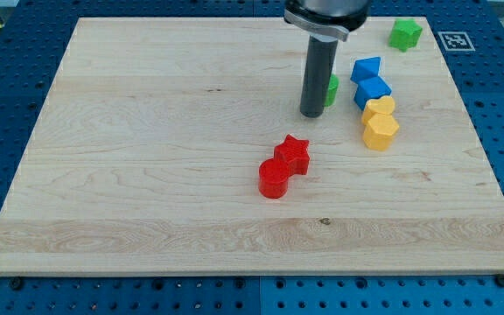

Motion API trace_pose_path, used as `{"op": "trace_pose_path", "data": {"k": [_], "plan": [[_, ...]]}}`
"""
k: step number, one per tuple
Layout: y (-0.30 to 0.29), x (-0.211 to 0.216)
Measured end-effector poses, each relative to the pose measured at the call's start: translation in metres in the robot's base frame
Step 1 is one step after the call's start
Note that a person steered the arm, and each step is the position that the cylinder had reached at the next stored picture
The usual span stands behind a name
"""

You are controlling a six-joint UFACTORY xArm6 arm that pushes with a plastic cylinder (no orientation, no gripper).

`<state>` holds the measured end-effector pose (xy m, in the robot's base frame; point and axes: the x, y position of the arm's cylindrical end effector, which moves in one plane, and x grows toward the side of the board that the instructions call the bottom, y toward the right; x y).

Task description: Slide green circle towards top center

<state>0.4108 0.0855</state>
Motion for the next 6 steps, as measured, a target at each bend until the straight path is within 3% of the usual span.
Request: {"op": "trace_pose_path", "data": {"k": [2, 5, 6], "plan": [[0.023, -0.014], [0.004, -0.094], [0.004, -0.102]]}}
